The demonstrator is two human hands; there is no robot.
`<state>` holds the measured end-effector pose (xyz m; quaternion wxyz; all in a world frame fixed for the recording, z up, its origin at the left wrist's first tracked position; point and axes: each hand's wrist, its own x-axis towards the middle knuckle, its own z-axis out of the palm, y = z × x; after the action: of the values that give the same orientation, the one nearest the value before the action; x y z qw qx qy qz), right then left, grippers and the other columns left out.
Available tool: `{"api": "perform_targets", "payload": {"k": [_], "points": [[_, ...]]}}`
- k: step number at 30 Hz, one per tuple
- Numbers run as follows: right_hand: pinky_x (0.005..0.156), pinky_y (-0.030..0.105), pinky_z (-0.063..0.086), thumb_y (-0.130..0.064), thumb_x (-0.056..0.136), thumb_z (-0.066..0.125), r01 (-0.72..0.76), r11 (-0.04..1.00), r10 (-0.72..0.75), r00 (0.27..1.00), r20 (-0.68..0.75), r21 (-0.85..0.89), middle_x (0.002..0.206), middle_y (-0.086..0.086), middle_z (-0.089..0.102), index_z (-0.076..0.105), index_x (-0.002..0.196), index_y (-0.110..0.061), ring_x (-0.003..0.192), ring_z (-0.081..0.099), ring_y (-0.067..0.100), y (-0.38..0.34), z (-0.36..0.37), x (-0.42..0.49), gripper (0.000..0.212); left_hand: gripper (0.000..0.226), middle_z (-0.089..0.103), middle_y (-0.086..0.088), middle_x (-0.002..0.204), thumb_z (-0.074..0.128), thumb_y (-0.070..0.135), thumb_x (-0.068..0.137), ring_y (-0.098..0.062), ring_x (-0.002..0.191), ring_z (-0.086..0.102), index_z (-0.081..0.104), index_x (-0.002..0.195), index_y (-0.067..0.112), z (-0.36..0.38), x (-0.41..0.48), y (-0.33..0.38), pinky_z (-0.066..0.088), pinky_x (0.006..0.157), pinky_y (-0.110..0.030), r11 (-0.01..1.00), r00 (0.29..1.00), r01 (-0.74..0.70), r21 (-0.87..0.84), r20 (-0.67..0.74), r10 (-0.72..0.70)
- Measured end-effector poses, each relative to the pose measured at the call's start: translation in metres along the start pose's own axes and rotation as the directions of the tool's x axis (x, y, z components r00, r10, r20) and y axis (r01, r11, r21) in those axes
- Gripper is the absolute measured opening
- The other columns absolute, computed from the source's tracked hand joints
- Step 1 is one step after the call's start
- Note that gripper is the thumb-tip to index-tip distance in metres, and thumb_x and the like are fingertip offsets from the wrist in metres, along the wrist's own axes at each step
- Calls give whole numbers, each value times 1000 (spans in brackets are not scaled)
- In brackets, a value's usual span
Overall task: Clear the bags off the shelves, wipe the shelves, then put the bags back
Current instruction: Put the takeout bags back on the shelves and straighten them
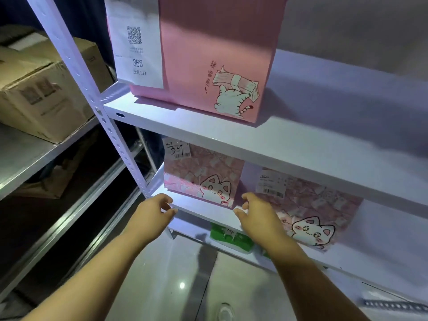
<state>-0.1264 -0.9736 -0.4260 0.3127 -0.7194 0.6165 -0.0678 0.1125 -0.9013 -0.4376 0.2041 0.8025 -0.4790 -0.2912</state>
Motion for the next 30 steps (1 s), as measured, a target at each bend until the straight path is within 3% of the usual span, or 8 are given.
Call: {"api": "perform_targets", "payload": {"k": [5,8,10,14,19,24,30], "points": [[93,40,46,-32,89,58,-195,981,195,981,14,14,123,10,58,48,124,-11,109,57,29,-8,29,39,42,45,53,-7,124,63,27,86,-21,102,55,48,128,16,0,51,-17,43,85,-32,999,999,-43,2,30,43],[86,39,50,-29,90,57,-256,967,256,967,-6,3,107,12,63,52,110,-11,94,60,29,-12,43,55,27,41,44,-10,131,61,20,87,-28,113,49,42,123,16,-1,81,-24,41,91,-37,995,994,-97,-4,45,97],[81,36,50,-29,91,55,-298,955,297,954,-47,-5,99,10,61,51,114,-10,87,58,28,-13,51,62,30,49,43,-11,131,61,18,86,-29,113,48,38,128,13,1,98,-29,42,95,-42,994,992,-109,-10,56,109],[87,39,47,-28,92,53,-349,937,350,934,-69,27,115,16,60,41,131,-8,101,58,32,-11,68,69,46,49,46,-16,128,59,12,87,-32,110,48,34,129,5,7,119,-38,39,87,-35,994,992,-110,-15,60,111],[86,37,47,-26,92,56,-409,904,420,904,-78,127,112,12,61,49,116,-9,102,59,29,-8,80,72,30,49,57,-6,119,55,3,87,-25,105,53,36,131,16,14,132,-48,41,84,-32,981,979,-172,-88,93,180],[80,40,52,-15,93,49,-435,879,464,875,-136,196,97,11,59,46,112,-12,90,60,29,-5,81,61,20,26,63,-7,107,54,5,86,-27,99,57,51,111,13,17,127,-58,45,82,-35,985,991,-128,-112,11,130],[72,37,54,-12,95,46,-405,881,451,875,-175,244,87,5,58,47,98,-15,82,59,23,-2,81,23,5,6,66,-11,83,52,9,86,-33,77,59,49,85,14,11,97,-67,50,67,-40,995,997,-83,-46,-1,84]]}}
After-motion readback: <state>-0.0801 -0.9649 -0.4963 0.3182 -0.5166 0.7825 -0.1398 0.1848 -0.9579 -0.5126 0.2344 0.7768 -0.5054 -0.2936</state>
